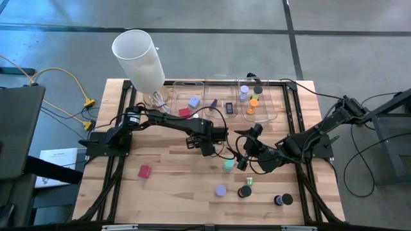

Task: Pick & Place Office items
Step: Put the light blue digital clock into the middle transparent bin

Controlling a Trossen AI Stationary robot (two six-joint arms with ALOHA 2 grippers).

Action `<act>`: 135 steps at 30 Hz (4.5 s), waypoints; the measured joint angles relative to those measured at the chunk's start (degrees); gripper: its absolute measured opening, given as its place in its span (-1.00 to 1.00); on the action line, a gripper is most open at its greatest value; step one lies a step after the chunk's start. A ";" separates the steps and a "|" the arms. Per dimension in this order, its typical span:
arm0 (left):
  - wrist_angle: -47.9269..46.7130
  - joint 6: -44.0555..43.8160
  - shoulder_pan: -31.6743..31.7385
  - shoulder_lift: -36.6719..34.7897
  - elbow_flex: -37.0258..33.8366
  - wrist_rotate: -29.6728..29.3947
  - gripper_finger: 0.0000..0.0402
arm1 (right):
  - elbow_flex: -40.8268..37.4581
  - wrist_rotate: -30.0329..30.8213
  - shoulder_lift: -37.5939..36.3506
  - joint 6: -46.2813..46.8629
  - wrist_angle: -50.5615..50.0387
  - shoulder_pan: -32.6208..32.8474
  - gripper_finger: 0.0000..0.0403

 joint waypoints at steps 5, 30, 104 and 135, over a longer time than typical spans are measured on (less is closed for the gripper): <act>0.02 0.00 0.00 0.00 0.00 0.00 0.13 | 0.00 0.00 0.00 0.00 0.00 0.00 0.65; 0.93 6.34 -1.25 0.00 -0.15 -0.60 -0.08 | 0.00 0.00 0.00 -0.28 0.00 -0.01 0.65; 30.35 -85.84 25.35 -15.12 -0.09 20.58 -0.28 | -0.02 1.45 0.35 -0.30 12.32 10.09 0.65; 12.39 -84.20 21.98 -9.25 -0.04 6.00 -0.28 | -0.02 1.25 0.57 0.00 11.66 10.39 0.65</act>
